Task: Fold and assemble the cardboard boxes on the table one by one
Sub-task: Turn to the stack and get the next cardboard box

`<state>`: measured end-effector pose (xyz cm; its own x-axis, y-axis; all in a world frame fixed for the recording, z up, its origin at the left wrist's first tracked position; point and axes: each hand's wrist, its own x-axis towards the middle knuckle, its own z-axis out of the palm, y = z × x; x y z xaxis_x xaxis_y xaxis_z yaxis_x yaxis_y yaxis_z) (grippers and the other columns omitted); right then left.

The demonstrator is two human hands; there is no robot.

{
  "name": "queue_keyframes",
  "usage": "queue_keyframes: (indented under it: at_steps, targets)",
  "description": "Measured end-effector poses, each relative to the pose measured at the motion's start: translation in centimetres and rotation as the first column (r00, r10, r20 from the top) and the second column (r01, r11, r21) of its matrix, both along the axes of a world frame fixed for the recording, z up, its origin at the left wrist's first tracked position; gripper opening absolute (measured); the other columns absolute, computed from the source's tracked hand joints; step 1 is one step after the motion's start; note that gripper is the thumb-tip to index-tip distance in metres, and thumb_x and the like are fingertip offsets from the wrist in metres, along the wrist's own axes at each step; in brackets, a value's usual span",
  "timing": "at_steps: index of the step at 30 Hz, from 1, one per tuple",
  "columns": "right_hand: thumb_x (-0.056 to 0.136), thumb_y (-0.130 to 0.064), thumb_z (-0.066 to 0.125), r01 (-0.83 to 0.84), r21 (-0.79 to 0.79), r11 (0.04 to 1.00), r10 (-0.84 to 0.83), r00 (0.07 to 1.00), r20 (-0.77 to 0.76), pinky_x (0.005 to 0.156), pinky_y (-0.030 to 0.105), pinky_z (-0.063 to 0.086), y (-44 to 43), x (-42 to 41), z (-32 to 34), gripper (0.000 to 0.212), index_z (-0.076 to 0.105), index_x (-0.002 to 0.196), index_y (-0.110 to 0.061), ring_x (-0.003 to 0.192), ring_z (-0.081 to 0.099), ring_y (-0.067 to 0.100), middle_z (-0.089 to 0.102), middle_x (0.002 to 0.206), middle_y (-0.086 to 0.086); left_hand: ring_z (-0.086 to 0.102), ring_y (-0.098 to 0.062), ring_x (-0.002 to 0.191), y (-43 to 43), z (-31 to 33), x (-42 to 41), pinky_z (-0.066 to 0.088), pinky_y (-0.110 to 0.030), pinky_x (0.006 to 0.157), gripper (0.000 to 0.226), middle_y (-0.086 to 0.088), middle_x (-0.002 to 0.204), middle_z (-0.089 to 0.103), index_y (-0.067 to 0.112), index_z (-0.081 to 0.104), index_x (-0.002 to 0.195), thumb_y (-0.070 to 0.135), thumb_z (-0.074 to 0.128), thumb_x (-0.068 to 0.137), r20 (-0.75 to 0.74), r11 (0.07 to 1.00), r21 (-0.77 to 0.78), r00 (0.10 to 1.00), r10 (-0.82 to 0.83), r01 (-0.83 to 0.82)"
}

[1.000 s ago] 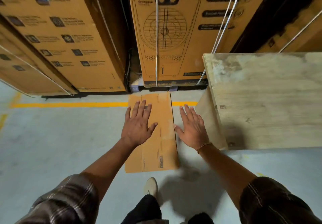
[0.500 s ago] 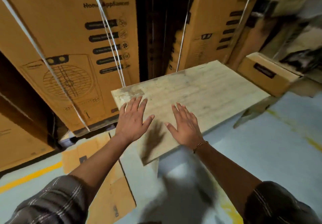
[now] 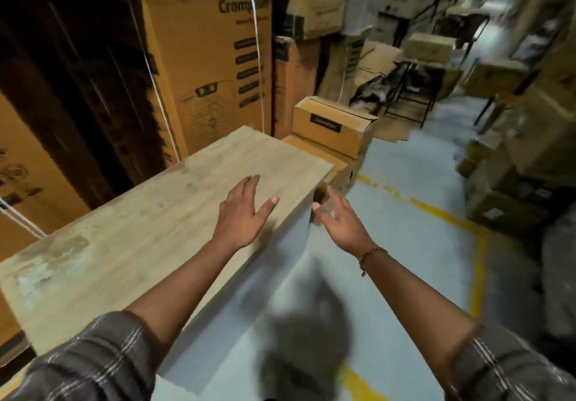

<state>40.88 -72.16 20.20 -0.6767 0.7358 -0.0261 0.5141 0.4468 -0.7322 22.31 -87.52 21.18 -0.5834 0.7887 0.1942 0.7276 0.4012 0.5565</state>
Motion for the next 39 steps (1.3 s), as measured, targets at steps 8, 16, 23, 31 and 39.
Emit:
queue_keyframes:
  at_steps: [8, 16, 23, 31, 39]
  targets:
    - [0.095, -0.071, 0.037, 0.13, -0.177, 0.976, -0.139, 0.99, -0.036, 0.12, 0.039, 0.019, 17.4, 0.4, -0.4, 0.075, 0.017, 0.159, -0.036, 0.151, 0.021, 0.015, 0.017, 0.166, -0.008, 0.025, -0.021, 0.15, 19.4, -3.3, -1.3, 0.023, -0.045, 0.117, 0.068, 0.002, 0.165, 0.026, 0.028, 0.025, 0.159, 0.063, 0.038, 0.102, 0.198, 0.997, 0.039, 0.978, -0.068, 0.062]
    - [0.095, -0.071, 0.035, 0.2, -0.238, 0.95, -0.198, 0.98, 0.031, 0.119, 0.041, 0.024, 34.4, -1.3, -0.4, 0.074, 0.021, 0.158, -0.034, 0.149, 0.027, 0.016, 0.026, 0.164, -0.009, 0.028, -0.024, 0.15, 39.7, -2.8, -3.4, 0.027, -0.049, 0.12, 0.074, -0.002, 0.165, 0.027, 0.027, 0.025, 0.159, 0.069, 0.034, 0.099, 0.372, 0.993, 0.053, 0.921, -0.117, 0.105]
    - [0.099, -0.064, 0.035, 0.185, -0.216, 0.959, -0.175, 0.983, 0.063, 0.115, 0.037, 0.025, 51.2, -2.5, -1.7, 0.071, 0.024, 0.158, -0.027, 0.148, 0.029, 0.017, 0.029, 0.163, -0.005, 0.03, -0.023, 0.148, 56.1, -4.4, -4.5, 0.028, -0.044, 0.116, 0.072, 0.0, 0.164, 0.028, 0.027, 0.025, 0.159, 0.066, 0.036, 0.1, 0.391, 0.993, 0.056, 0.913, -0.116, 0.102]
    - [0.101, -0.06, 0.035, 0.039, -0.244, 0.969, -0.019, 0.996, 0.084, 0.115, 0.032, 0.021, 70.7, -5.5, -1.6, 0.068, 0.028, 0.157, -0.023, 0.149, 0.027, 0.019, 0.029, 0.163, -0.002, 0.024, -0.022, 0.152, 73.7, -5.4, -4.7, 0.023, -0.051, 0.123, 0.081, 0.004, 0.168, 0.018, 0.034, 0.015, 0.161, 0.079, 0.026, 0.095, 0.478, 0.998, 0.062, 0.878, -0.019, -0.013]
    - [0.104, -0.053, 0.035, -0.096, -0.254, 0.962, 0.13, 0.984, 0.121, 0.101, 0.032, 0.037, 86.5, -13.1, -2.6, 0.049, 0.048, 0.139, -0.023, 0.127, 0.048, 0.02, 0.052, 0.141, 0.001, 0.022, -0.021, 0.153, 86.3, -8.5, -10.5, 0.021, -0.048, 0.124, 0.083, 0.005, 0.169, 0.016, 0.033, 0.014, 0.161, 0.081, 0.022, 0.093, 0.536, 0.985, 0.001, 0.832, 0.144, -0.17]
